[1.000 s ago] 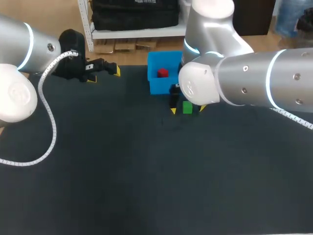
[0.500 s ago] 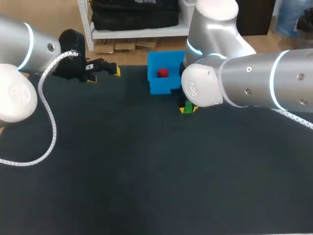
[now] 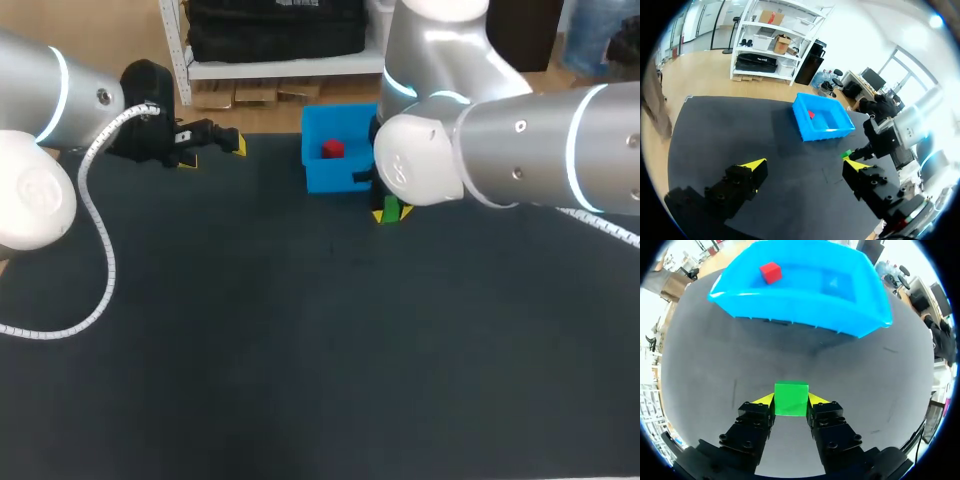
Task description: Use the left arm to pick the red cube and place it into the blue plastic box first, then use the right arm to grasp the green cube and put it into the same blue plastic box after the first action is fully finished.
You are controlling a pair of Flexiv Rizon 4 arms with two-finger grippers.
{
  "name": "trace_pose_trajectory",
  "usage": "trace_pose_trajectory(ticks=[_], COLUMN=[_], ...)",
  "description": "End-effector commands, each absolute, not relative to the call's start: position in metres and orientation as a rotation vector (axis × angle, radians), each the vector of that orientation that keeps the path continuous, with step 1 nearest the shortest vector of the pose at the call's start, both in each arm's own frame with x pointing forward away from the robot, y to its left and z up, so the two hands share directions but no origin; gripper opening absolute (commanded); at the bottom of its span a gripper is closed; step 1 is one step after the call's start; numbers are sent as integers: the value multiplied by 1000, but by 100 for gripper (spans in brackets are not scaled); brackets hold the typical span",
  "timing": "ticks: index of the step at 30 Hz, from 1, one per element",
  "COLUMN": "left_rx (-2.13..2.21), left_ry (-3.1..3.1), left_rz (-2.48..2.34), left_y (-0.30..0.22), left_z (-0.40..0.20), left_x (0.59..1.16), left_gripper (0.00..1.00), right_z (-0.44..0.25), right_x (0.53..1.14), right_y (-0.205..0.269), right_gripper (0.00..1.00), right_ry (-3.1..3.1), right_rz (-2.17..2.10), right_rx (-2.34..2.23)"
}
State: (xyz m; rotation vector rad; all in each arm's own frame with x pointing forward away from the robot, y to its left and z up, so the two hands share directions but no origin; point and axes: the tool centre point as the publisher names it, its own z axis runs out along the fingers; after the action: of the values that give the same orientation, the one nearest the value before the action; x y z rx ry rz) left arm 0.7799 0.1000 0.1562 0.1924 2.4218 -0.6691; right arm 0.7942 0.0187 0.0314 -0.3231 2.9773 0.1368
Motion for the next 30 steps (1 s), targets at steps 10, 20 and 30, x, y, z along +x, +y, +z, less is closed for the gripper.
trace_pose_trajectory(ticks=[10, 20, 30], left_rx=[195, 195, 195], left_ry=[2416, 2416, 2416], left_rz=[-676, -676, -676], left_y=[101, 101, 101], left_z=[155, 155, 155], left_x=[779, 779, 779], left_gripper=[100, 100, 100], right_z=[76, 101, 128], right_x=[785, 783, 782], right_y=[15, 16, 16], right_gripper=[0, 0, 0], right_ry=[2936, 2903, 2859], right_rz=[129, 135, 148], right_rx=[-335, -356, -356])
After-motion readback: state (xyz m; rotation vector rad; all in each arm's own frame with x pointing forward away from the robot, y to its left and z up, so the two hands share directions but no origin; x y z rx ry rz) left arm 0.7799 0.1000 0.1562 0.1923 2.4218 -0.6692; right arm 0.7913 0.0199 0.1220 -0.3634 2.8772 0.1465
